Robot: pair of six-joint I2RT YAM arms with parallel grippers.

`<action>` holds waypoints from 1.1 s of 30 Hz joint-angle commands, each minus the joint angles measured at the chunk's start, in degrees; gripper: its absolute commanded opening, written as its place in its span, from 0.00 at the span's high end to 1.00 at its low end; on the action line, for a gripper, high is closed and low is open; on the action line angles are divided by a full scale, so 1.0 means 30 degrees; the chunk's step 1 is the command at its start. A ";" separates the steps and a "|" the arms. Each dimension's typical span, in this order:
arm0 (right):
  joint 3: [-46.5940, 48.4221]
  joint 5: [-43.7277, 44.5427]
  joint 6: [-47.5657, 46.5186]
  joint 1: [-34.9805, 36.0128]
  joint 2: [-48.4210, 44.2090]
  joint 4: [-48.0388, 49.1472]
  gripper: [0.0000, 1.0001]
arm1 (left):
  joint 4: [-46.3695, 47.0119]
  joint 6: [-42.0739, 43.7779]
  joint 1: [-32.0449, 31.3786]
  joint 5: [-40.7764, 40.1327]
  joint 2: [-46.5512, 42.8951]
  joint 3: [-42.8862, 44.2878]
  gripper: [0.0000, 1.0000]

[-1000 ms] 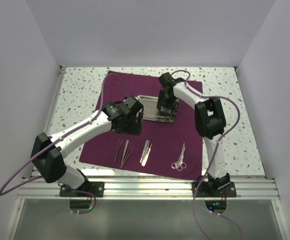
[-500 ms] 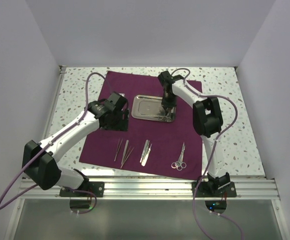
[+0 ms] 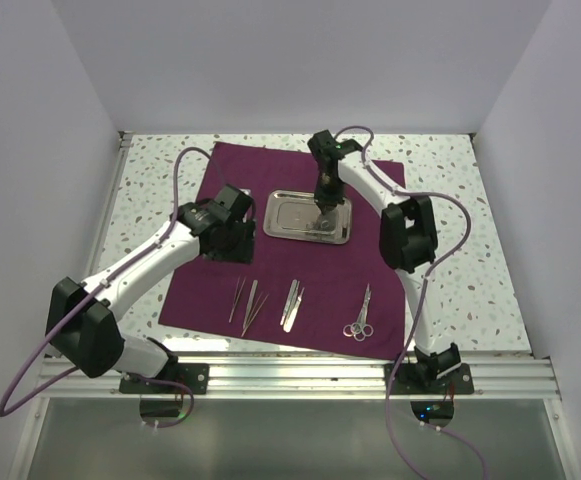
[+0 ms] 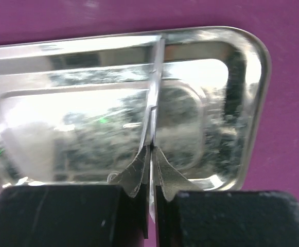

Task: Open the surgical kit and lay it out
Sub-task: Pick up the medical item from the container, then place the medical item in the surgical kit.

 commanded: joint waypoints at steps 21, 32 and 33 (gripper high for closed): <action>-1.6102 -0.1292 0.1095 0.1329 -1.5239 0.1639 1.00 | 0.0778 0.1444 0.0178 0.0143 0.1928 0.3512 0.35; -2.6774 -0.2435 0.3880 0.2474 -2.1807 0.3749 0.94 | 0.0397 0.2588 0.1378 0.0464 0.6412 0.9317 0.30; -2.6892 -0.2435 0.3880 0.2474 -2.1982 0.3807 0.77 | 0.0367 0.2647 0.1438 0.0523 0.6938 0.9842 0.30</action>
